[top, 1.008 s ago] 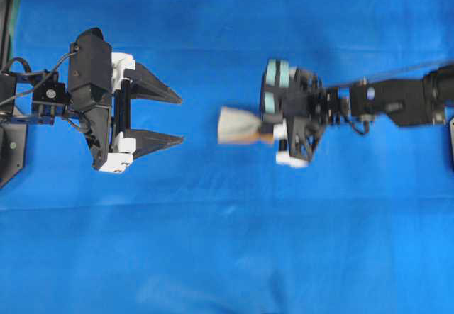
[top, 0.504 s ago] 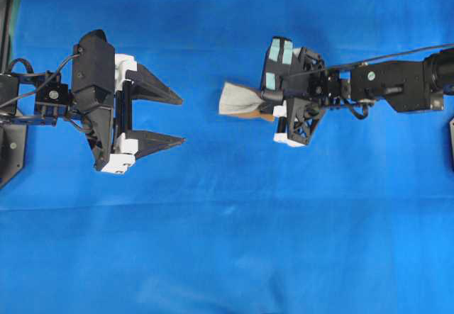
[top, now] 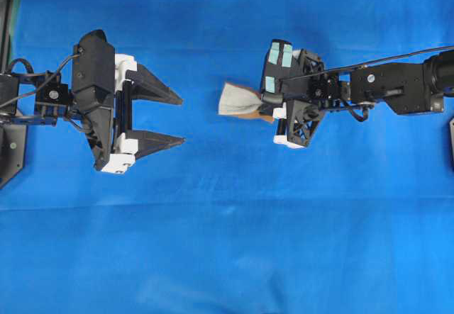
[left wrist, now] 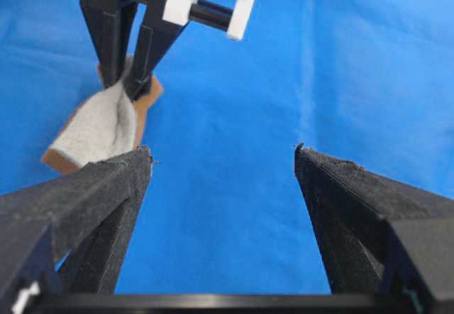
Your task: Hand over the sponge with the left arm and wipe it with the right arm.
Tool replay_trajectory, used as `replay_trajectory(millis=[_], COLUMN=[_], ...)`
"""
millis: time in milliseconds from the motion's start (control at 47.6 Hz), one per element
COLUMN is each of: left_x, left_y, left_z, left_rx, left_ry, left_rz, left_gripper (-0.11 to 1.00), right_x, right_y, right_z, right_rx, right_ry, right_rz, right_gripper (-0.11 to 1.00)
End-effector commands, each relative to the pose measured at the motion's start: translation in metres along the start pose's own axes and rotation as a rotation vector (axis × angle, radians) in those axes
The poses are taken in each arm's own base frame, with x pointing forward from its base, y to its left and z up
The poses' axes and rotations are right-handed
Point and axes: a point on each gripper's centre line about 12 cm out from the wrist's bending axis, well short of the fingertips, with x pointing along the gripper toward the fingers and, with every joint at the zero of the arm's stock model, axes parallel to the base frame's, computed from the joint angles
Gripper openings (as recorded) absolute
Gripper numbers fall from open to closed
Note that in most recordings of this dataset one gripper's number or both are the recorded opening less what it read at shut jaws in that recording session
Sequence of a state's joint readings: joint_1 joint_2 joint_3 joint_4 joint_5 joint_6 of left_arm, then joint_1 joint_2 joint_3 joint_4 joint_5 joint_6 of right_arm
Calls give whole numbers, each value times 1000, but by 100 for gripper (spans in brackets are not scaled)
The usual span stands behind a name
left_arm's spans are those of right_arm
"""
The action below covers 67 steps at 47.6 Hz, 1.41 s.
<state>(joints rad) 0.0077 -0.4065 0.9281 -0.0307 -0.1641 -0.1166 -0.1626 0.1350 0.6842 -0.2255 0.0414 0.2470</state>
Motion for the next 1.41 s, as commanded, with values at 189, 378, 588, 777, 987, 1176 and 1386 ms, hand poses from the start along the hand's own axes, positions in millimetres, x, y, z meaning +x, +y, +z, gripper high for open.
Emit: replay_trajectory(millis=[189,378,588,777,987,1176,1386], left_x=[0,0,0,0,0,1,4], left_y=[-2,-2,-2,-2,-2,-2,-2], left_z=[9,8,9,8,8,9,10], left_rx=[3,3,3,3,3,3,5], left_ry=[-30,-27,-30,-29,-29,-30,-27], left_rz=[-6,-5,-6,-6,-6,-6,-5], left_gripper=[77,77,77,77,77,77,77], right_x=[-7,-10,-35,-72,-112,-119,-119], right_y=[3,3,2,1,7,17,18], right_z=[14,19,35,53,65,64,65], right_rx=[-7,-4,-3,-11,-36,-47,-49], right_ry=[-40,-55,-107,-163,-237,-256,-270], right_rz=[5,5,-1,-15,-10,14,19], right_gripper=[69,72,73,73,73,73,73])
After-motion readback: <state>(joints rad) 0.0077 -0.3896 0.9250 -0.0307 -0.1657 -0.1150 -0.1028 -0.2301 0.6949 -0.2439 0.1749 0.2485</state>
